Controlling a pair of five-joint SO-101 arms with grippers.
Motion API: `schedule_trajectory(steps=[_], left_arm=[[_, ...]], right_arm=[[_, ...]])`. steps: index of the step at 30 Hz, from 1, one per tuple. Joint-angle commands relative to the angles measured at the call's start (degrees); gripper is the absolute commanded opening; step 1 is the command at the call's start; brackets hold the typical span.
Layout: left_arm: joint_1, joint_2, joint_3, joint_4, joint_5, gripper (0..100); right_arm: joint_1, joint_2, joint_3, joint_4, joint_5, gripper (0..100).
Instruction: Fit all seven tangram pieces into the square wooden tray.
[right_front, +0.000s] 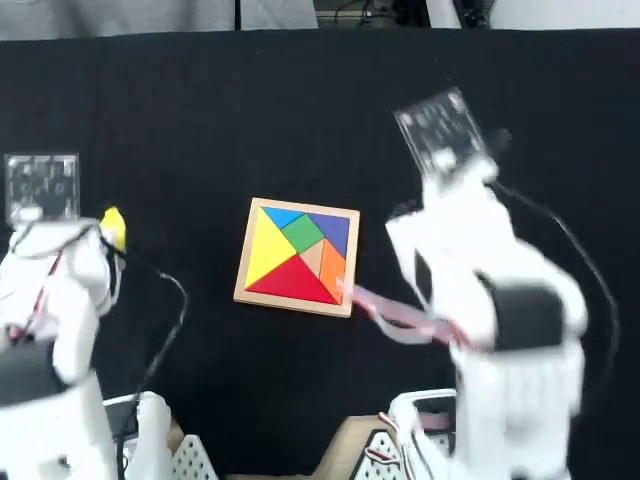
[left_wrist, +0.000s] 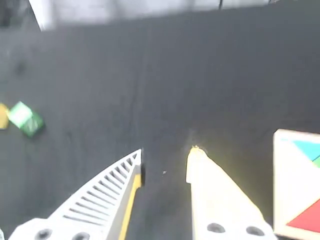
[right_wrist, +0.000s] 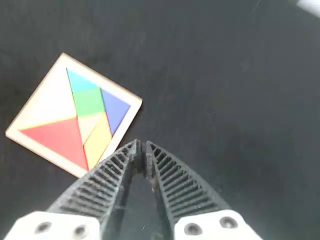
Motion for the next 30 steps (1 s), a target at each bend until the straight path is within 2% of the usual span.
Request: schedule_trajectory(steps=[1, 5, 8, 13, 18, 23, 30], left_arm=[[3.56, -9.85, -5.05, 4.57, 0.62, 16], [7.34, -25.05, -1.01, 6.42, 0.62, 16], [7.34, -36.04, 4.44, 5.89, 0.26, 16], [7.34, -32.70, 11.65, 4.13, 0.62, 16], [7.34, -35.52, 23.96, -3.78, 0.62, 16], [7.34, -35.34, 34.15, -10.46, 0.62, 16], [7.34, -35.34, 45.14, -17.41, 0.62, 16]], right_arm=[[1.05, -11.56, 0.13, -0.97, -0.35, 1.1], [1.05, -18.51, 2.15, -0.18, -0.35, 1.1], [1.05, -22.46, 7.34, -1.58, -0.26, 1.1], [1.14, -30.20, 22.46, -11.87, -0.26, 1.1], [1.14, -43.12, 37.85, -22.24, -0.26, 1.1], [1.14, -55.69, 50.42, -25.93, -0.26, 1.1], [1.14, -55.34, 60.18, -32.00, -0.62, 1.1]])
